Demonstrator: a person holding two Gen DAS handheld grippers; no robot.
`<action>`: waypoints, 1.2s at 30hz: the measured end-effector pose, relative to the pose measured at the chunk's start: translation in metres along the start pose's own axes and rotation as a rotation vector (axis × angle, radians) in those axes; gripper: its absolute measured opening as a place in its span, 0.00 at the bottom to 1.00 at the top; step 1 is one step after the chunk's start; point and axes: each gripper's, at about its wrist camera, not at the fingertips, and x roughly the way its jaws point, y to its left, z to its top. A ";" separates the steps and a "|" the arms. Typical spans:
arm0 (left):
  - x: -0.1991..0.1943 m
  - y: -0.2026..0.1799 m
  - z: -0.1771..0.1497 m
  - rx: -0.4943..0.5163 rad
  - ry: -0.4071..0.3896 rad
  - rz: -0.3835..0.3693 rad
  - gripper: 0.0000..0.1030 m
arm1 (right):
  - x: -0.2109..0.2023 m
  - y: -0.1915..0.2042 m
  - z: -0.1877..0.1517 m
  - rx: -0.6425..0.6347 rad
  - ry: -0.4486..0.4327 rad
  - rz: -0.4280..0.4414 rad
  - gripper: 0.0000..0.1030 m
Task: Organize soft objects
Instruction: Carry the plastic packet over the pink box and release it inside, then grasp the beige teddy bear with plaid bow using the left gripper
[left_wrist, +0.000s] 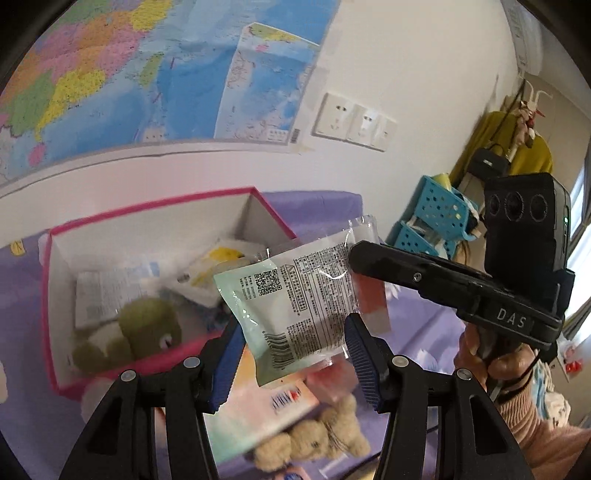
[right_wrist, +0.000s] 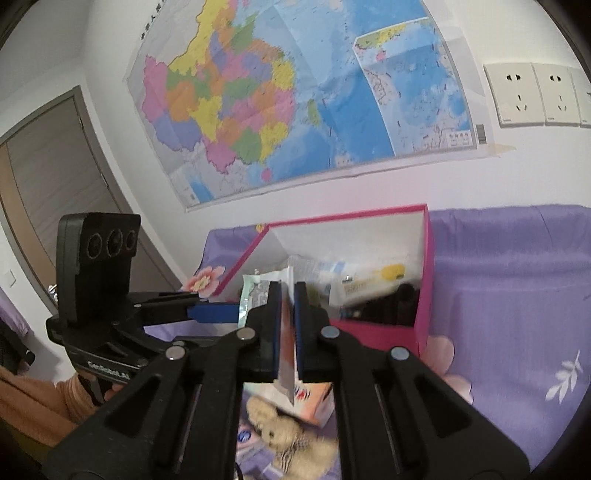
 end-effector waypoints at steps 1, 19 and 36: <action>0.003 0.004 0.006 -0.011 0.001 0.007 0.54 | 0.003 -0.002 0.004 0.006 -0.001 0.000 0.07; 0.054 0.062 0.059 -0.168 0.066 0.242 0.56 | 0.097 -0.071 0.050 0.160 0.070 -0.214 0.09; -0.010 0.026 0.009 -0.043 -0.062 0.106 0.57 | 0.036 -0.053 0.018 0.164 0.081 -0.151 0.27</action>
